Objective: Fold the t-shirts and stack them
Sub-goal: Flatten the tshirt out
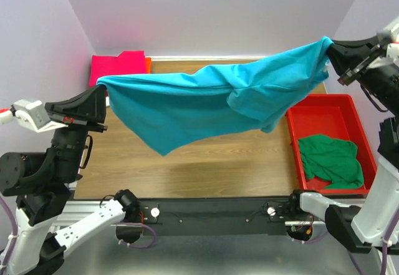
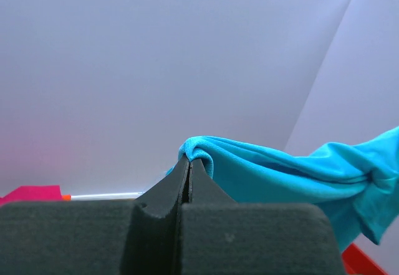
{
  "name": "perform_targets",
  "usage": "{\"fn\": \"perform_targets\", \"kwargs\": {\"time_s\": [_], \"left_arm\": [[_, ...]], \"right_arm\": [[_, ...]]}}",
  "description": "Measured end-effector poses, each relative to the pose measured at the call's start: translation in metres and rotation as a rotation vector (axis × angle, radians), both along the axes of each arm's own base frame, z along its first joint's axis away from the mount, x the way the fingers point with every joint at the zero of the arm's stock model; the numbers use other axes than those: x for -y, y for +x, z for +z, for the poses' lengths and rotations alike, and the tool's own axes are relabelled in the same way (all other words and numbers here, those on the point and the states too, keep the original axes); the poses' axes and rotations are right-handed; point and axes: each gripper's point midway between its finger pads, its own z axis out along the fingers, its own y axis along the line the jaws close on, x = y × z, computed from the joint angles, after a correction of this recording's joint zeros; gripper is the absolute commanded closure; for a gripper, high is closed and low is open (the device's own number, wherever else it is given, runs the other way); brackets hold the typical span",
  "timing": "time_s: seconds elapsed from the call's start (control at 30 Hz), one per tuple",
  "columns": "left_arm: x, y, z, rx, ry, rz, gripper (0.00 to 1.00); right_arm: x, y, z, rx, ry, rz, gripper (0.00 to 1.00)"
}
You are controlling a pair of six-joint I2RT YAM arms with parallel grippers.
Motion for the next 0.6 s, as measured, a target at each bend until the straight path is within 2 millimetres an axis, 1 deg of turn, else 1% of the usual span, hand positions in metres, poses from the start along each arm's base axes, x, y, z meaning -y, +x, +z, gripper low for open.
{"fn": "perform_targets", "kwargs": {"time_s": [0.07,0.13,0.17,0.23,0.3,0.33,0.37,0.4,0.43,0.47,0.53,0.57,0.6], "left_arm": [[-0.005,-0.005,0.001,0.015,-0.002,0.004,1.00],[-0.005,-0.005,-0.005,0.021,-0.005,0.004,1.00],[-0.004,-0.004,-0.009,0.018,-0.004,0.005,1.00],[0.003,0.006,-0.026,-0.007,-0.002,0.010,1.00],[0.017,0.024,-0.056,-0.067,0.004,0.017,1.00],[0.022,0.032,-0.071,-0.095,-0.009,0.024,1.00],[0.031,0.045,-0.100,-0.152,0.000,0.035,1.00],[0.038,0.058,-0.129,-0.214,0.010,0.055,1.00],[0.043,0.067,-0.151,-0.260,0.011,0.073,1.00],[0.049,0.079,-0.180,-0.321,0.026,0.097,1.00],[0.054,0.098,-0.221,-0.417,0.041,0.148,1.00],[0.053,0.114,-0.237,-0.459,0.037,0.185,1.00],[0.047,0.127,-0.247,-0.485,0.021,0.223,1.00]], "right_arm": [[-0.001,-0.009,-0.001,0.001,-0.005,0.004,1.00],[-0.001,-0.013,-0.003,-0.002,-0.005,0.006,1.00],[0.000,-0.011,-0.005,-0.008,-0.005,0.004,1.00],[0.000,0.000,-0.019,-0.048,-0.003,0.003,0.99],[0.002,0.015,-0.040,-0.109,0.002,0.002,0.99],[0.002,0.036,-0.066,-0.171,0.008,0.006,0.99],[0.003,0.050,-0.091,-0.237,0.016,0.009,0.99],[0.003,0.062,-0.112,-0.293,0.027,0.015,0.96],[0.003,0.079,-0.141,-0.357,0.037,0.022,0.95],[0.003,0.100,-0.183,-0.467,0.053,0.027,0.94],[0.004,0.130,-0.244,-0.612,0.072,0.032,0.90],[0.006,0.151,-0.282,-0.704,0.082,0.028,0.85],[0.007,0.167,-0.312,-0.775,0.090,0.022,0.72]]}}
